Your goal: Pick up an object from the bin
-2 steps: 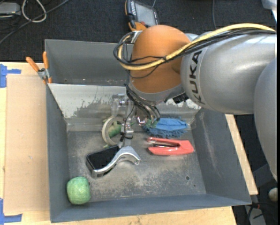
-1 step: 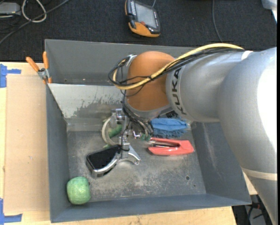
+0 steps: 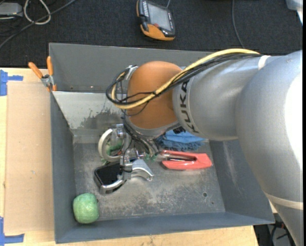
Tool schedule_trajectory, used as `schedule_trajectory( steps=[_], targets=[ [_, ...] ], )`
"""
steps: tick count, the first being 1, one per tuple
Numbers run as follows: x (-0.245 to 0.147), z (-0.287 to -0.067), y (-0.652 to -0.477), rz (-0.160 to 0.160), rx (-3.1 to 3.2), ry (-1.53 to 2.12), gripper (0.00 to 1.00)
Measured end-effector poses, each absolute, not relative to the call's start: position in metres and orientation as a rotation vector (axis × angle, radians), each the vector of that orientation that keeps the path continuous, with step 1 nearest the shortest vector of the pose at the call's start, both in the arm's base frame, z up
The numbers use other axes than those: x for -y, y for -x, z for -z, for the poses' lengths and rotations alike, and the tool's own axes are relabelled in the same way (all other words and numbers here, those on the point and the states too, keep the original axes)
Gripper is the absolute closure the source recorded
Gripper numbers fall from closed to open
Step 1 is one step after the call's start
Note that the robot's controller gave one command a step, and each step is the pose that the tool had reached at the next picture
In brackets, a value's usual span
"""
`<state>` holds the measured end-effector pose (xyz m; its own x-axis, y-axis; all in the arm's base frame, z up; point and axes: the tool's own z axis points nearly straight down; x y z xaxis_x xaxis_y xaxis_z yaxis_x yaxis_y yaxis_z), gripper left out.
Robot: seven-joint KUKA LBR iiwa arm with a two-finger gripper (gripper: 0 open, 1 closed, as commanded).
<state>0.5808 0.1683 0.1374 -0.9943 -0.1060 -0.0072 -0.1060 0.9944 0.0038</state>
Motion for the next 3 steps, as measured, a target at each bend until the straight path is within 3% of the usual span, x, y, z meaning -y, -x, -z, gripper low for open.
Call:
schedule_trajectory(
  steps=[1,2,3],
  targets=[
    [-0.106,-0.095,-0.607,-0.004,-3.144,0.137,0.00],
    [-0.163,-0.097,-0.603,-0.006,-3.048,0.686,0.00],
    [-0.165,-0.097,-0.603,-0.011,-3.048,0.683,0.00]
  ],
)
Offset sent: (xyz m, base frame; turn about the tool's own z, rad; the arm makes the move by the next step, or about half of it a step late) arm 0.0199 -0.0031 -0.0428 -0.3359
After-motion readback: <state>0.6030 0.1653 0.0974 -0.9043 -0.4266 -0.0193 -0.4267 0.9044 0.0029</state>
